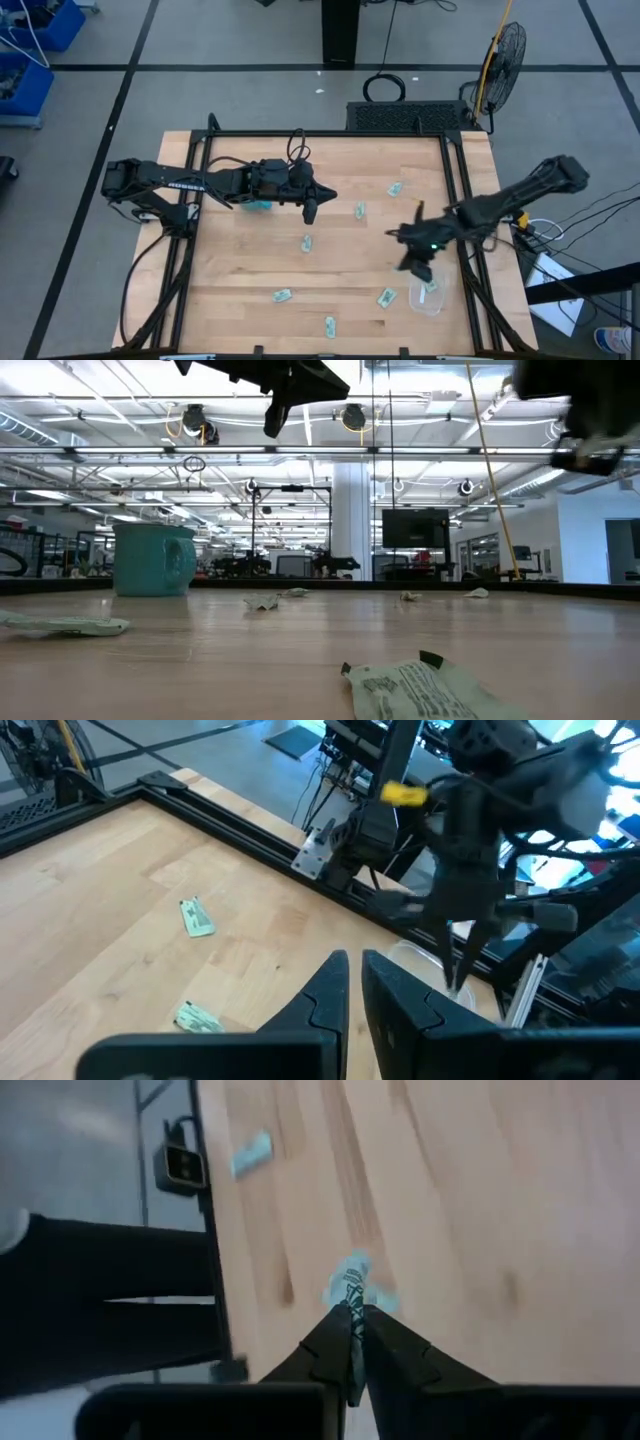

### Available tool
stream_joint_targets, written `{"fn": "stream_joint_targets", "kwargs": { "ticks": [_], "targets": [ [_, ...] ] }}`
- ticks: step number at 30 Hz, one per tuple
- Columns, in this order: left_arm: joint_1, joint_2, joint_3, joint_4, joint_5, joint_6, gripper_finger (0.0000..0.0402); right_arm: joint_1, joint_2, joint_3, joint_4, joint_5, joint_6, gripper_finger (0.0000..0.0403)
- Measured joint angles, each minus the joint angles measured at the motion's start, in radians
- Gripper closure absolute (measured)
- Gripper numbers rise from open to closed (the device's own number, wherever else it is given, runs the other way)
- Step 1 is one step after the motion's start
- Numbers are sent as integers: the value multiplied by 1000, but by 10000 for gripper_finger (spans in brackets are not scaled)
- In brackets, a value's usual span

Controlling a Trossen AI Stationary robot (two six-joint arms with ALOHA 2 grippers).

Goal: Pick and place Stevia / Truvia into bins
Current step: Put the stevia packet into the transparent container

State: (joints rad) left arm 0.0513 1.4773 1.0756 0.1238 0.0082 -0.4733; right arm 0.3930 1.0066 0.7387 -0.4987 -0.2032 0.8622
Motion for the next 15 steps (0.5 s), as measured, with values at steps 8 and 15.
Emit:
{"fn": "stream_joint_targets", "kwargs": {
  "ticks": [8,15],
  "targets": [
    [0,0,0,-1,-18,9,364,232,20,0,-214,13,211,381],
    [1,0,0,-1,-56,24,364,295,79,0,-295,-5,229,376]
  ]
}}
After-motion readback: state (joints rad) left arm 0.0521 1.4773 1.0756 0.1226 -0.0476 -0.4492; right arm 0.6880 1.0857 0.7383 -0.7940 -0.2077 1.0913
